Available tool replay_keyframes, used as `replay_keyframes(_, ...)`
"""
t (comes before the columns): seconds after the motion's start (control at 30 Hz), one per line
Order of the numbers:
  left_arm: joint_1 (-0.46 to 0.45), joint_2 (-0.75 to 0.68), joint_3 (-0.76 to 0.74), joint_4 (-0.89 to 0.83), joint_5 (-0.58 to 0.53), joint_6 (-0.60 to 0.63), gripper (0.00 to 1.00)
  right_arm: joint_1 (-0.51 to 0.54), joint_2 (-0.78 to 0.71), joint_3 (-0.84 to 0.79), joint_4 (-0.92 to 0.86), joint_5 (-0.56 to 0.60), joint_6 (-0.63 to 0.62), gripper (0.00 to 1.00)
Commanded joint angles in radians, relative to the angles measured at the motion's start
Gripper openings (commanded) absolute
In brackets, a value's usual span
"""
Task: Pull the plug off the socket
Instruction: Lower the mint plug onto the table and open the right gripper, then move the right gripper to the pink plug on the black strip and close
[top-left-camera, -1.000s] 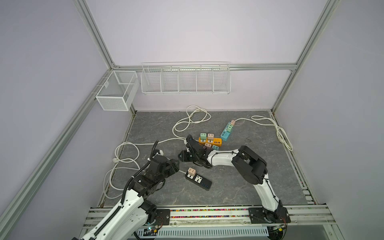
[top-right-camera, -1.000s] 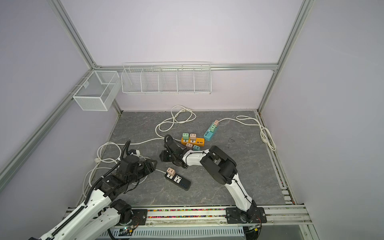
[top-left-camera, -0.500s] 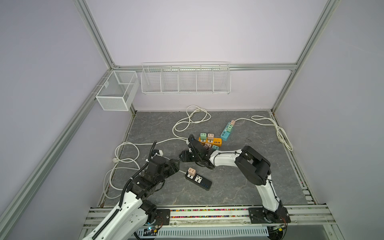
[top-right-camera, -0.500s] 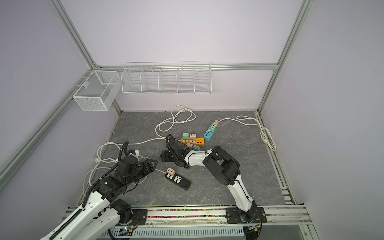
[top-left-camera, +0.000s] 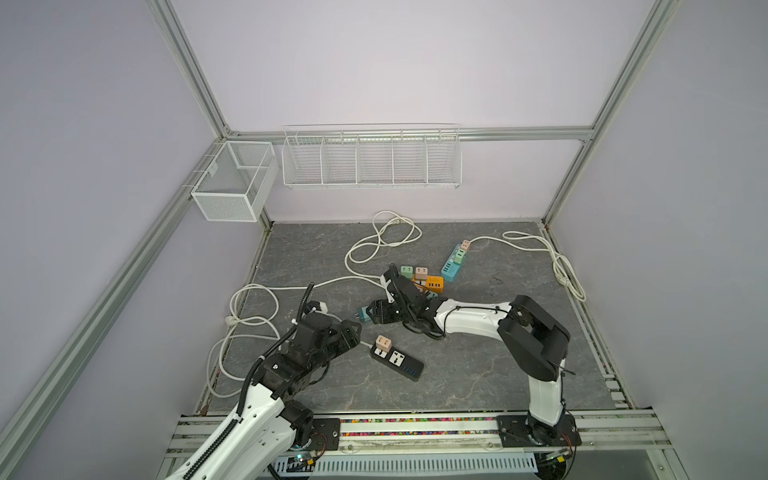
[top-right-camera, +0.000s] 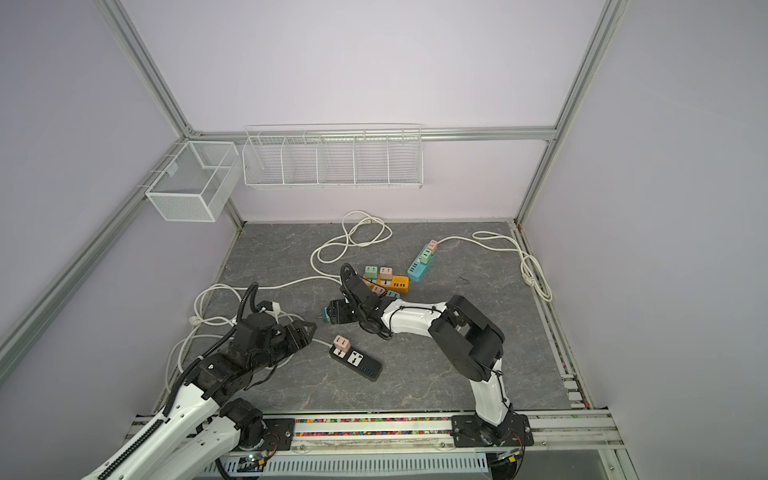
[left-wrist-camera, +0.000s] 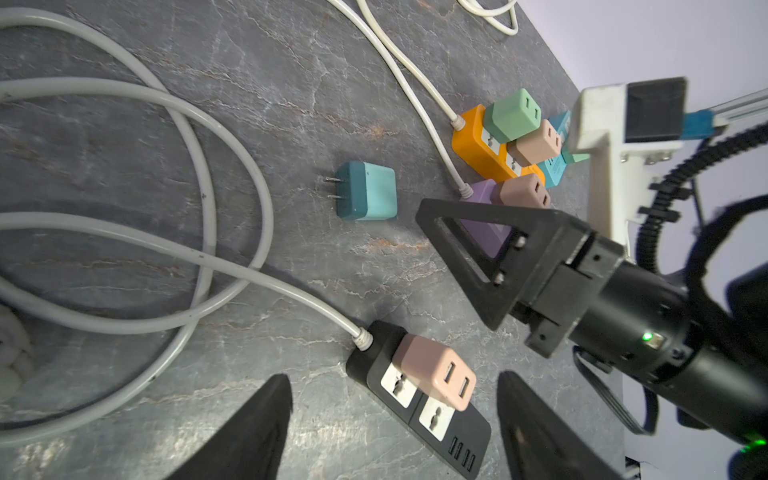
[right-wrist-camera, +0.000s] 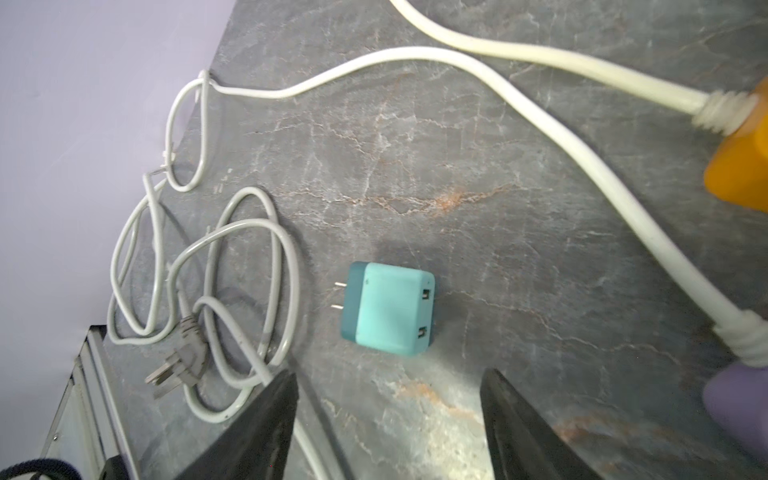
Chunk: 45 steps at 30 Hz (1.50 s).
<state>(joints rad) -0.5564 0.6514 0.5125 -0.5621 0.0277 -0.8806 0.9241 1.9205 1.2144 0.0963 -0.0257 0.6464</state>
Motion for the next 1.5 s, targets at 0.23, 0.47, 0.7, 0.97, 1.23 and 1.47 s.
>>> replay_keyframes(0.23, 0.003, -0.074, -0.059, -0.052, 0.077, -0.041, 0.78, -0.001, -0.225, -0.090, -0.176, -0.012, -0.187, 0.73)
replay_keyframes(0.47, -0.028, -0.116, -0.139, 0.006, 0.118, -0.106, 0.75, 0.075, -0.311, -0.113, -0.346, 0.075, -0.320, 0.73)
replay_keyframes(0.7, -0.118, -0.106, -0.224, 0.114, 0.078, -0.195, 0.69, 0.160, -0.329, -0.131, -0.418, 0.149, -0.395, 0.73)
replay_keyframes(0.97, -0.158, -0.062, -0.264, 0.209, 0.056, -0.267, 0.63, 0.218, -0.275, -0.107, -0.421, 0.166, -0.438, 0.72)
replay_keyframes(1.23, -0.160, 0.052, -0.276, 0.326, 0.068, -0.279, 0.59, 0.226, -0.202, -0.082, -0.386, 0.175, -0.448, 0.70)
replay_keyframes(1.47, -0.160, 0.097, -0.284, 0.381, 0.059, -0.275, 0.55, 0.226, -0.150, -0.056, -0.383, 0.194, -0.468, 0.69)
